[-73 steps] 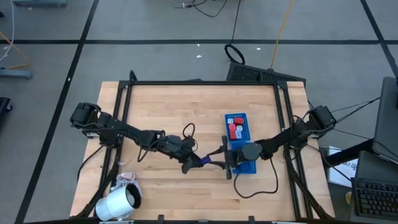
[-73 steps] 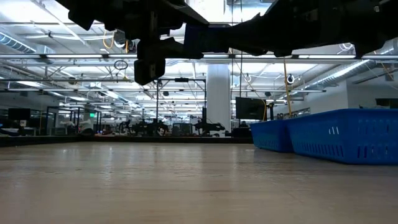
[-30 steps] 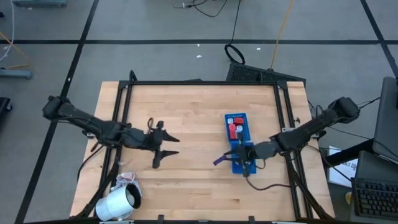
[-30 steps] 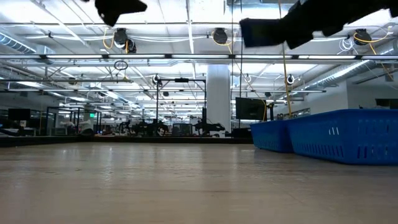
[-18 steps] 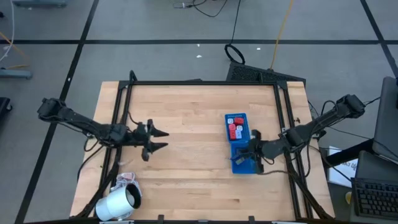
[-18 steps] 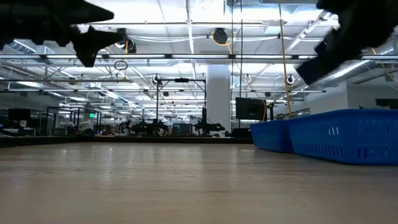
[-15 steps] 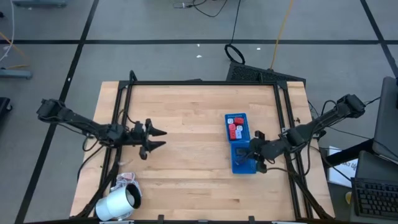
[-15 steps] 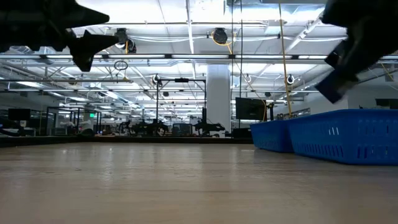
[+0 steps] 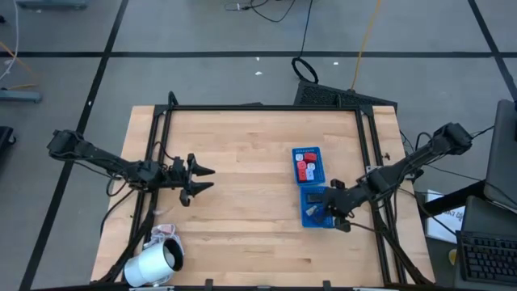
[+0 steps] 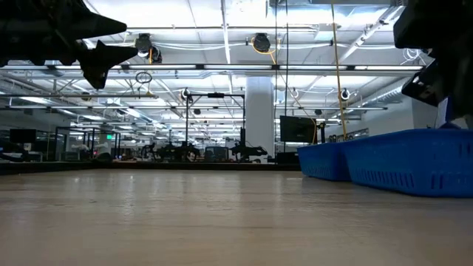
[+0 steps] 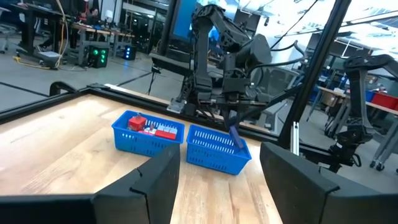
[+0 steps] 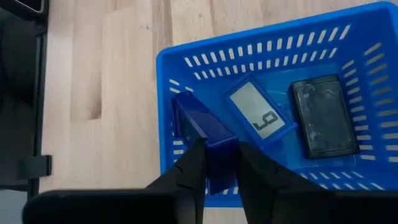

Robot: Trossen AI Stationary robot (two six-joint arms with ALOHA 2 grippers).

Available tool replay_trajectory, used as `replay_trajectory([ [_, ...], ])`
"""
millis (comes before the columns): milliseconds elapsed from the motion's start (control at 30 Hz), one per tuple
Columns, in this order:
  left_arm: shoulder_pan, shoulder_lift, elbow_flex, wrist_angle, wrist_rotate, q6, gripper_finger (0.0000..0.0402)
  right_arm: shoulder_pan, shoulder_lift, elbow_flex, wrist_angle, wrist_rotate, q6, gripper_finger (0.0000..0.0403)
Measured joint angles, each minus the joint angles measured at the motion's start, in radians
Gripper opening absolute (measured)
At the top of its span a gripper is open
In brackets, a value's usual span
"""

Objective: Pick & Place Office items
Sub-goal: Put the dark blue digital timer into the bottom blue bin, then return to Home Position

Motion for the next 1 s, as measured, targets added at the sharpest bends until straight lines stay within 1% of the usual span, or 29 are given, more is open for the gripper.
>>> replay_trajectory([
  [300, 0.000, 0.000, 0.000, 0.001, 0.000, -0.009, 0.0225, 0.000, 0.032, 0.000, 0.042, 0.000, 0.009, 0.0097],
  [400, 0.000, 0.000, 0.000, 0.001, 0.000, -0.013, 0.0225, 0.000, 0.032, 0.000, 0.073, 0.000, 0.009, 0.0104],
  [567, 0.000, 0.000, 0.000, 0.001, 0.000, -0.008, 0.0225, 0.000, 0.024, 0.000, 0.123, -0.013, 0.026, 0.0102],
  [700, 0.000, 0.000, 0.000, 0.001, 0.000, -0.005, 0.0225, 0.001, -0.018, 0.000, 0.129, -0.083, 0.024, 0.0099],
  [767, 0.000, 0.000, 0.000, 0.001, 0.000, -0.004, 0.0225, 0.005, -0.047, 0.000, 0.156, -0.081, 0.015, 0.0100],
  [900, 0.000, 0.000, 0.000, 0.001, 0.001, -0.012, 0.0225, 0.005, -0.124, 0.000, 0.196, -0.075, -0.070, 0.0099],
  [933, 0.000, 0.000, 0.000, 0.004, 0.001, -0.012, 0.0225, 0.005, -0.145, 0.000, 0.205, -0.067, -0.094, 0.0100],
  [1000, 0.001, -0.004, 0.000, 0.015, 0.000, 0.002, 0.0225, 0.005, -0.192, 0.000, 0.235, -0.019, -0.133, 0.0100],
])
